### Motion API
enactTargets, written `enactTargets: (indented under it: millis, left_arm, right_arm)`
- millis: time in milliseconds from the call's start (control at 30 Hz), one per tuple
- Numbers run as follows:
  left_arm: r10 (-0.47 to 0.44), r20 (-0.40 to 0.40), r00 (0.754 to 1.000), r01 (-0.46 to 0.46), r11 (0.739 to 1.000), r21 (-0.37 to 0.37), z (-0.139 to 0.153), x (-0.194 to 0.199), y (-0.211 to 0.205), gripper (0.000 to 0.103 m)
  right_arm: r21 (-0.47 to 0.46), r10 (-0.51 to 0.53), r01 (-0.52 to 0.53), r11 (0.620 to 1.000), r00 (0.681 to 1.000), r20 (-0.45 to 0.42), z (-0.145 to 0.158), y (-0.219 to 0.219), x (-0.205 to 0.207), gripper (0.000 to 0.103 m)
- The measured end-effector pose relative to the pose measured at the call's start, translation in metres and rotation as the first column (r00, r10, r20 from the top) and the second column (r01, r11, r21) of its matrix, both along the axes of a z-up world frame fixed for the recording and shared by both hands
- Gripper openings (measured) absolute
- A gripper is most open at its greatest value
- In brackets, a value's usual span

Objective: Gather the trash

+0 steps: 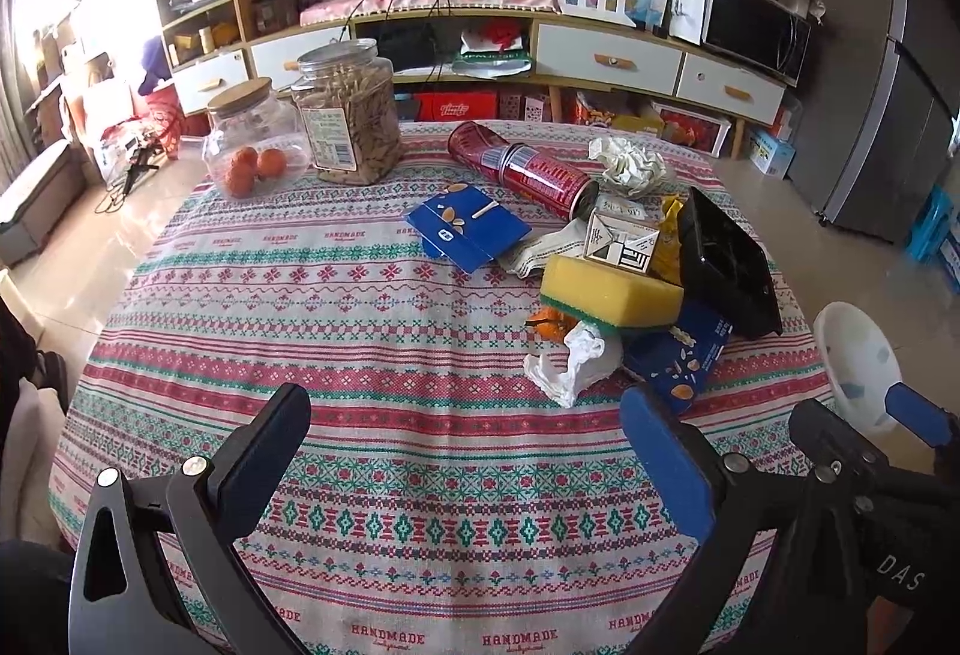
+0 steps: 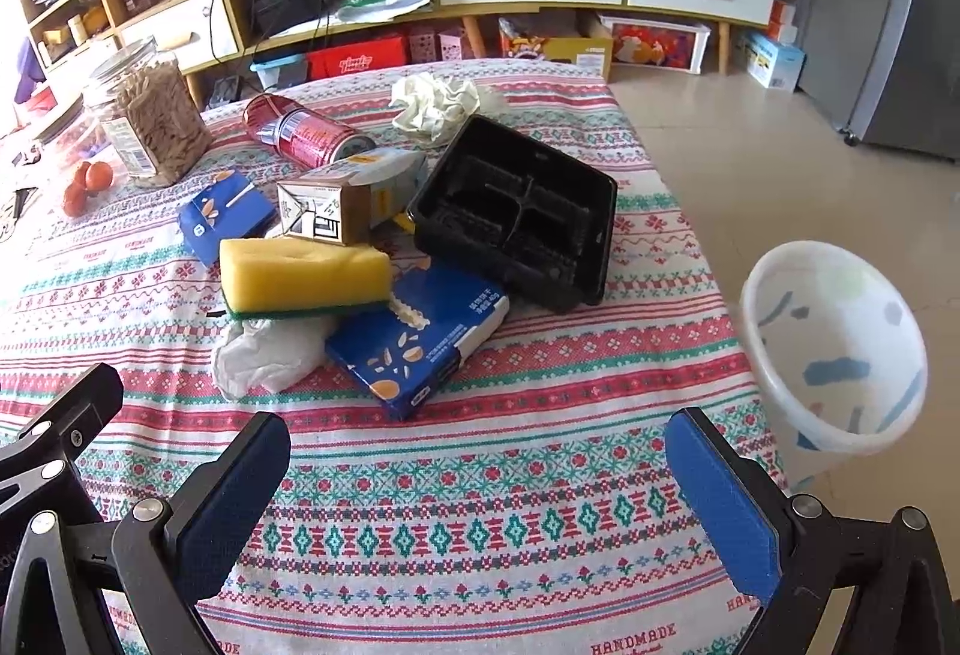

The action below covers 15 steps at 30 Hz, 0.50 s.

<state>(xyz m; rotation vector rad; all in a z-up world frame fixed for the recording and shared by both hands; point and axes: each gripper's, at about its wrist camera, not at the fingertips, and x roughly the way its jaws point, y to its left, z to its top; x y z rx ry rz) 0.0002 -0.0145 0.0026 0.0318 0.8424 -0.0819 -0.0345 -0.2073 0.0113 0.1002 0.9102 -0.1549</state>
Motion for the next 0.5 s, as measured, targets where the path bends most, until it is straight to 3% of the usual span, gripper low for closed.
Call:
enactTargets:
  millis: [500]
  left_arm:
    - [-0.012, 0.006, 1.0, 0.012, 1.0, 0.008, -0.001, -0.0007, -0.0027, 0.103]
  right_arm:
    - [-0.014, -0.009, 0.009, 1.0, 1.0, -0.003, -0.0009, -0.0008, 0.0, 0.103]
